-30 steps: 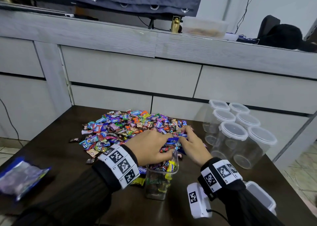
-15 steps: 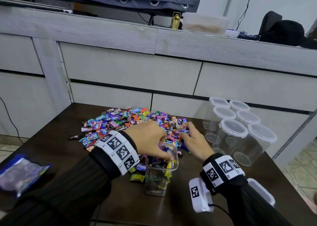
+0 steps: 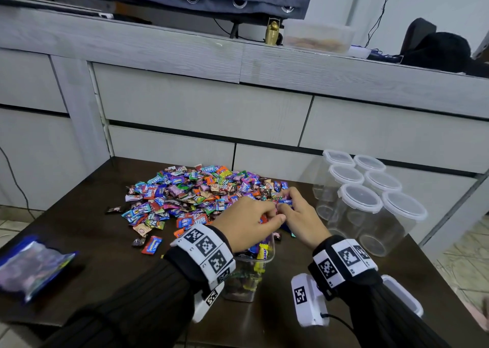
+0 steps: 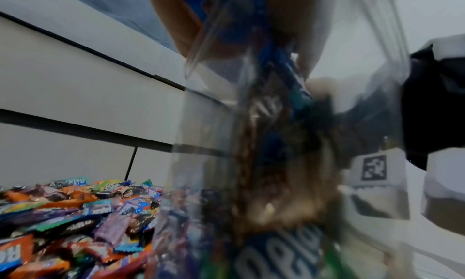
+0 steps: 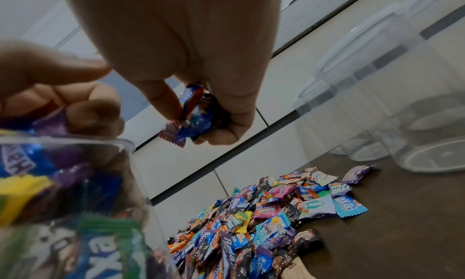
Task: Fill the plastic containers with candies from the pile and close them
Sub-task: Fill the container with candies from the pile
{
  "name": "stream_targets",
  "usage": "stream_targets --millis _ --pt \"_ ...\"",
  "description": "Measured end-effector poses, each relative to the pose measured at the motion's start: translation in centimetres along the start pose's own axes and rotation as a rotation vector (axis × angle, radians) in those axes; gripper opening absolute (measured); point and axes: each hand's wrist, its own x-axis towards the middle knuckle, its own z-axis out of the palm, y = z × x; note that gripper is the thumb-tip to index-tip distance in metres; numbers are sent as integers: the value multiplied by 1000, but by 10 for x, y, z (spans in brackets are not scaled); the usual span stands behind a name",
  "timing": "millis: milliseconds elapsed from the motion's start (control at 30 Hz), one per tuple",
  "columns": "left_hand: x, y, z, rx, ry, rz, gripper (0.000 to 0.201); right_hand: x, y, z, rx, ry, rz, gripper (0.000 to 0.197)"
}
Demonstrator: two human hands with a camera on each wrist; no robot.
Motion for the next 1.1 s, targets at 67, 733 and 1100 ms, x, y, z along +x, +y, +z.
stream_targets --millis 67,733,1100 --pt "-1 -2 -1 -105 6 -12 34 2 3 -1 -2 3 14 8" --pt "-4 5 -8 -390 33 -127 17 10 12 -3 26 41 -13 4" --pt "13 21 -6 -722 217 -268 24 8 8 -2 47 34 -33 9"
